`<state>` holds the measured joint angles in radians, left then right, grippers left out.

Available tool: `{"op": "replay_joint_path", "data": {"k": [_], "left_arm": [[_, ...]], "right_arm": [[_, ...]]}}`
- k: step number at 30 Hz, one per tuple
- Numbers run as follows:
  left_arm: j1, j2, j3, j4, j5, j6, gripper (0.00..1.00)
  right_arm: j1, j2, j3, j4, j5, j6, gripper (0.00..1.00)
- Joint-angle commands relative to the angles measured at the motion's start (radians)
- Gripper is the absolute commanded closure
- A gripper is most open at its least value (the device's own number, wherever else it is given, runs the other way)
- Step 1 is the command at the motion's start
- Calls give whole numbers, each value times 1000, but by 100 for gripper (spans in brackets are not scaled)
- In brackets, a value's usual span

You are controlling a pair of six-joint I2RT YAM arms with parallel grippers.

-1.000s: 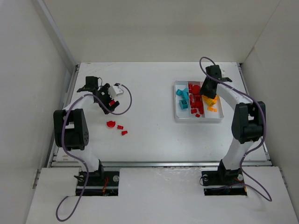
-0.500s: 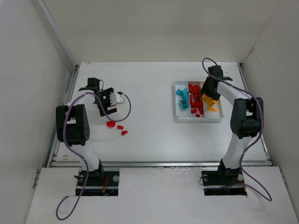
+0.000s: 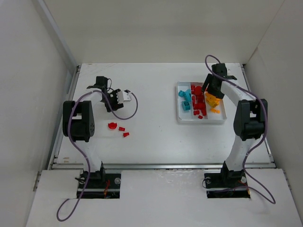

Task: Sort the legos into containers by color

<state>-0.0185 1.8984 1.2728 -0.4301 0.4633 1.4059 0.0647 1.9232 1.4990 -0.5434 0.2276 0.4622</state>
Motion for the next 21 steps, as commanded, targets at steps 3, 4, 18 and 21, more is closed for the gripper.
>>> {"op": "replay_joint_path", "data": {"k": [3, 4, 18, 21], "left_arm": [[-5, 30, 82, -42, 9, -53, 64], [-5, 30, 82, -42, -3, -53, 64], [-5, -1, 212, -151, 186, -173, 100], [-49, -12, 313, -217, 331, -173, 100]], "right_arm": [[-2, -56, 47, 0, 1, -30, 18], [-2, -65, 47, 0, 1, -30, 18], [-2, -87, 66, 10, -17, -60, 18], [-2, -113, 75, 10, -28, -71, 18]]}}
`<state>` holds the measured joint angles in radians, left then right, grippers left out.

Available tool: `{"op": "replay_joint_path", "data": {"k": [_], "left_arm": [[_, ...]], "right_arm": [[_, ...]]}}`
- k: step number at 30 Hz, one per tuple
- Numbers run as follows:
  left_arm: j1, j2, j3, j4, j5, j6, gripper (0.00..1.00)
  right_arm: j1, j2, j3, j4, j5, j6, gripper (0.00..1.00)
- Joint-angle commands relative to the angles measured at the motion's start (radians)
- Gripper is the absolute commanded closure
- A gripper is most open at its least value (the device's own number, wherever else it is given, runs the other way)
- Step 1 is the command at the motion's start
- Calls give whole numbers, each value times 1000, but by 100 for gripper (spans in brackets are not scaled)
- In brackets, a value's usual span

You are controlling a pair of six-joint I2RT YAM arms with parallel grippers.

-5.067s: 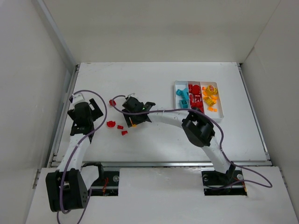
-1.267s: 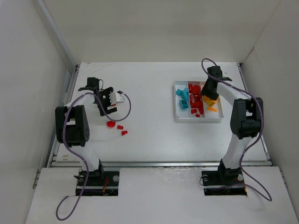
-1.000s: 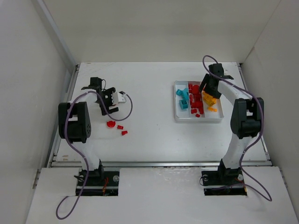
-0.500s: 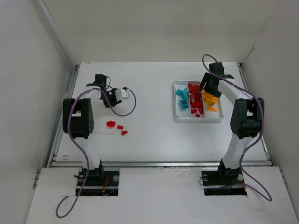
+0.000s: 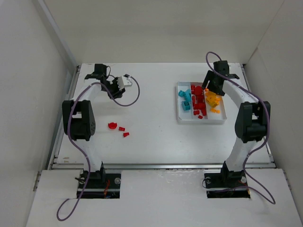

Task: Sort the legos into containers by color

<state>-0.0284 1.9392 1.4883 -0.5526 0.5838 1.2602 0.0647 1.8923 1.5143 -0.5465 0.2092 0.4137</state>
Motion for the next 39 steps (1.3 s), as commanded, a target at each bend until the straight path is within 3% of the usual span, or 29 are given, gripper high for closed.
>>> {"op": "replay_joint_path", "data": {"k": [1, 7, 8, 9, 11, 12, 13, 15, 23, 31, 33, 34, 37, 39], "left_arm": [[-62, -62, 113, -95, 229, -38, 100], [-327, -23, 249, 51, 333, -137, 100], [-358, -11, 260, 110, 352, -241, 100], [-387, 10, 260, 188, 364, -319, 100], [-465, 36, 250, 510, 364, -508, 100], [-490, 50, 224, 630, 337, -694, 100], [-516, 84, 214, 825, 312, -759, 100], [-603, 119, 214, 936, 243, -817, 100], [-787, 285, 246, 1056, 15, -872, 100], [-831, 356, 268, 1042, -122, -854, 99], [-831, 356, 277, 1008, -122, -843, 87], [-831, 356, 277, 975, -122, -828, 71], [-831, 334, 267, 913, -73, -757, 49], [-840, 320, 242, 884, -62, -745, 25]], "right_arm": [[-2, -99, 60, 13, -45, -23, 16], [-45, -193, 60, 63, -145, 39, 16], [-45, -205, 60, 63, -145, 39, 16], [-54, -219, 60, 63, -145, 52, 16], [-63, -260, 40, 63, -129, 86, 16], [-74, -277, 40, 63, -129, 100, 16], [-74, -309, 6, 80, -129, 109, 16], [-74, -337, -14, 91, -142, 119, 16], [-74, -456, -110, 114, -77, 109, 16], [-74, -469, -132, 123, -110, 63, 16], [-74, -469, -132, 123, -110, 51, 16], [-74, -469, -132, 123, -110, 40, 16], [-74, -469, -132, 123, -110, 31, 16], [-74, -469, -132, 123, -119, 22, 16]]}}
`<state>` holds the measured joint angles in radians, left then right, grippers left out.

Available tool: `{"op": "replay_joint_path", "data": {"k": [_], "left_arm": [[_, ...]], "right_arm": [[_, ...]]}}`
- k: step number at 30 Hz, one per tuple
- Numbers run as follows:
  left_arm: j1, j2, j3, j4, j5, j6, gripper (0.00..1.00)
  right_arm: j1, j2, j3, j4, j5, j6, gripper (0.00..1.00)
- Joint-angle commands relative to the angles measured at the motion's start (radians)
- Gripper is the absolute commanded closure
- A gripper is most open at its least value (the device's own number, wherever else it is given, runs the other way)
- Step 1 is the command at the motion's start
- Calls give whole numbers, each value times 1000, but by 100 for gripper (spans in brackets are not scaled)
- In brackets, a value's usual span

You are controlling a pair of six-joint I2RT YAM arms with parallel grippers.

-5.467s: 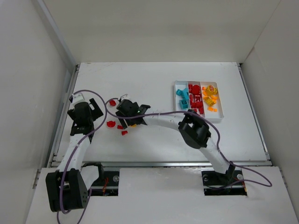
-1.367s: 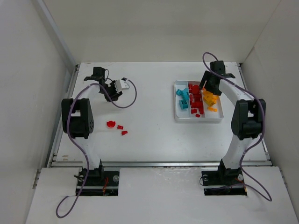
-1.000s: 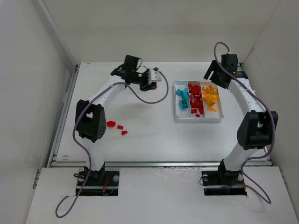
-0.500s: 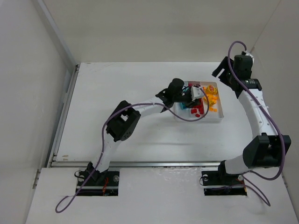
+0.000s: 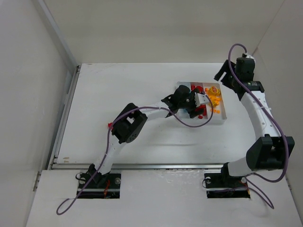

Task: Sort the legos into containers by color

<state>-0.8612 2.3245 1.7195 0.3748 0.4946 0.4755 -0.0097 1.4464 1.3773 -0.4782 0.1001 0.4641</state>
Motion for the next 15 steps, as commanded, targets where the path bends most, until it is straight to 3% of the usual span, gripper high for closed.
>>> {"op": "replay_joint_path", "data": {"k": [1, 4, 10, 15], "left_arm": [[-7, -74, -9, -43, 39, 54, 19], [-7, -105, -9, -34, 39, 25, 6], [2, -244, 58, -34, 38, -81, 5], [88, -471, -136, -71, 38, -90, 5]], "right_arm": [[1, -23, 5, 55, -20, -38, 16], [1, -23, 5, 55, -30, -47, 16], [1, -23, 23, 75, -91, -99, 15], [22, -23, 51, 84, -100, -154, 14]]}}
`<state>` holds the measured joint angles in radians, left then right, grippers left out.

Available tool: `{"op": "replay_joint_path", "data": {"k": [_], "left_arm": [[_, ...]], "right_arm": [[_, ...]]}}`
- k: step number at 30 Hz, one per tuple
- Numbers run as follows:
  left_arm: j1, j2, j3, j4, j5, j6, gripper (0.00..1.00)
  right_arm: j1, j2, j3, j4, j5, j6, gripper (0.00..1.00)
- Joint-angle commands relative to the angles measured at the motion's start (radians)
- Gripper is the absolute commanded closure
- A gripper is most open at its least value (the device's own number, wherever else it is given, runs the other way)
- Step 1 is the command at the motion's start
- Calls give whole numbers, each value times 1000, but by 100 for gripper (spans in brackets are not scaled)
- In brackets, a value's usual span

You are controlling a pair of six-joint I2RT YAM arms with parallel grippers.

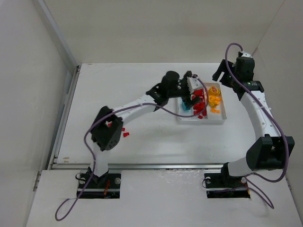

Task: Sort the legos into containers by color

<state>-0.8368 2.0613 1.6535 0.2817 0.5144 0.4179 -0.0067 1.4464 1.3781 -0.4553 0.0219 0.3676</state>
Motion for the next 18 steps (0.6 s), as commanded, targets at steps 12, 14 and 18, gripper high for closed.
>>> {"op": "replay_joint_path", "data": {"k": [12, 14, 18], "left_arm": [[594, -841, -658, -247, -653, -411, 7], [671, -898, -737, -291, -761, -471, 7], [840, -1045, -855, -314, -786, -562, 8]], "right_arm": [[525, 267, 256, 33, -54, -376, 8], [655, 307, 256, 8, -101, -452, 8], [815, 382, 236, 6, -207, -562, 8]]}}
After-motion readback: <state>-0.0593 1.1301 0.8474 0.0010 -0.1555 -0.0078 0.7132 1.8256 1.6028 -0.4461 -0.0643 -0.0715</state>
